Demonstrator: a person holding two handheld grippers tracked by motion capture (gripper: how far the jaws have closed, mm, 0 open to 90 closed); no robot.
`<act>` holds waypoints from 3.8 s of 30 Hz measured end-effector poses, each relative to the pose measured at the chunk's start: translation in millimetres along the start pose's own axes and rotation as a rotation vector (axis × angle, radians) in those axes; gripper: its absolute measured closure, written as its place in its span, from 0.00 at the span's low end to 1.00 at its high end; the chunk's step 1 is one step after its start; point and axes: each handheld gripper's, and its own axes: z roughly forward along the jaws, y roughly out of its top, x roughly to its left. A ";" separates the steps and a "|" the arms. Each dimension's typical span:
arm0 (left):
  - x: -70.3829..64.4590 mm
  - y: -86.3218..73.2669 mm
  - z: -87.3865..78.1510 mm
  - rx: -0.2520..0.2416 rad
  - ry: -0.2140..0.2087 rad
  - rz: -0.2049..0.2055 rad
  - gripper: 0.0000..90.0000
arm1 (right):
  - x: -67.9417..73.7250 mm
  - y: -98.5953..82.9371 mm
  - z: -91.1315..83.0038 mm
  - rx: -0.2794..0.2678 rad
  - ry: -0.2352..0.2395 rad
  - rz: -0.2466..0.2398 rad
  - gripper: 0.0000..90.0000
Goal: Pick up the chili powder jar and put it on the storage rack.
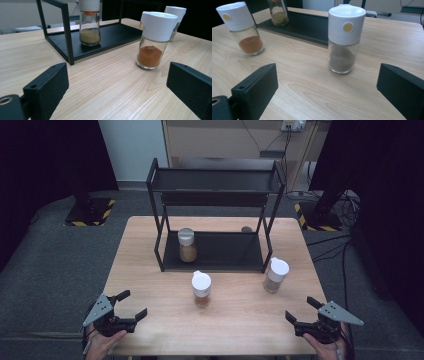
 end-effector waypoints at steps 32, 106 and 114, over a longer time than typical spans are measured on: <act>3.4 0.2 2.5 0.007 -0.015 -0.011 0.03 | 23.0 54.6 18.3 -0.007 0.151 -0.029 0.03; 2.7 2.5 4.5 0.023 -0.035 0.003 0.03 | 125.5 135.6 205.8 0.198 0.340 -0.175 0.09; 2.6 3.2 5.0 0.028 -0.039 0.005 0.03 | 132.4 129.1 219.3 0.216 0.308 -0.171 0.15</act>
